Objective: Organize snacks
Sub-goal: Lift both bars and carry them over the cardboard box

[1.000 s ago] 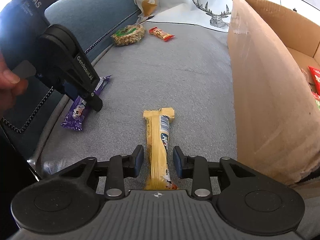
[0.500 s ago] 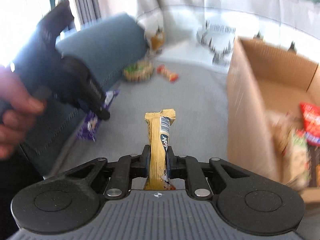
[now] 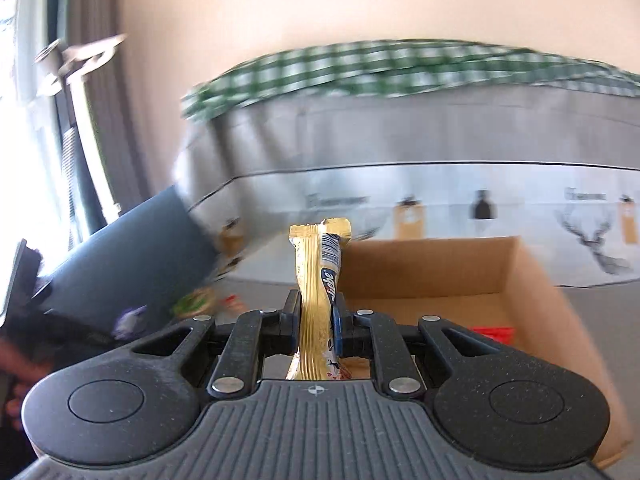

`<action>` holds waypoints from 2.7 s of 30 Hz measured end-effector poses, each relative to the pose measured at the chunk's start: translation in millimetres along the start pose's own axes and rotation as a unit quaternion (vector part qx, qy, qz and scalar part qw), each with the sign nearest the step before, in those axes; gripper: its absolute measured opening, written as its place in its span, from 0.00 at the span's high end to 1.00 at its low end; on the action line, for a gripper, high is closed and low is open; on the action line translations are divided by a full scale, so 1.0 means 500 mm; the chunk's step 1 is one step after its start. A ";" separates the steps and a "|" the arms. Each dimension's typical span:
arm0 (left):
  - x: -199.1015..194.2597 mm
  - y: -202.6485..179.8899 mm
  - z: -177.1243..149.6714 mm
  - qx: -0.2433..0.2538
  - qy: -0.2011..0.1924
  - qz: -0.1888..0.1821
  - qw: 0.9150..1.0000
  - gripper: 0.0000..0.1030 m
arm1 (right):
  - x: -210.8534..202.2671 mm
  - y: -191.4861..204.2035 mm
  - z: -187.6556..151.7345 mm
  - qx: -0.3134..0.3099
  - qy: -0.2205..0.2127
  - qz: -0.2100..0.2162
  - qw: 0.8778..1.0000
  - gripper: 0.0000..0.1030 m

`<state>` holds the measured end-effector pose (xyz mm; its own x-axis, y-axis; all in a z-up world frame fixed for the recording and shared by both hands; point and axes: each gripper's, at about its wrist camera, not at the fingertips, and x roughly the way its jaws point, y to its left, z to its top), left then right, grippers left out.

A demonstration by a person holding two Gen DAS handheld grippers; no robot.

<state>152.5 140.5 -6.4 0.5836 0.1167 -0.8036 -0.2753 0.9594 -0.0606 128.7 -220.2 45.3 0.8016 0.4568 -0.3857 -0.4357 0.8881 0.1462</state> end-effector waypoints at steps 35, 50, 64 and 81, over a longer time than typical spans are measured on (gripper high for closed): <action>-0.126 -0.124 -0.040 0.058 -0.184 -0.006 0.981 0.83 | -0.033 -0.130 -0.035 0.034 -0.037 0.022 0.999 0.85; -0.163 -0.269 -0.075 0.090 -0.196 -0.057 0.975 0.83 | -0.067 -0.210 -0.040 0.065 -0.042 -0.006 0.997 0.85; -0.257 -0.402 -0.032 0.117 -0.234 -0.132 0.956 0.83 | -0.061 -0.207 -0.040 0.063 -0.041 -0.008 0.997 0.85; -0.306 -0.508 -0.004 0.139 -0.258 -0.181 0.939 0.83 | -0.062 -0.211 -0.043 0.068 -0.044 -0.015 0.997 0.85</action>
<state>131.6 -121.7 130.8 0.9125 -0.1896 -0.3625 0.1806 0.9818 -0.0589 140.9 -329.2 22.5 0.8483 0.4281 -0.3116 -0.3569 0.8970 0.2609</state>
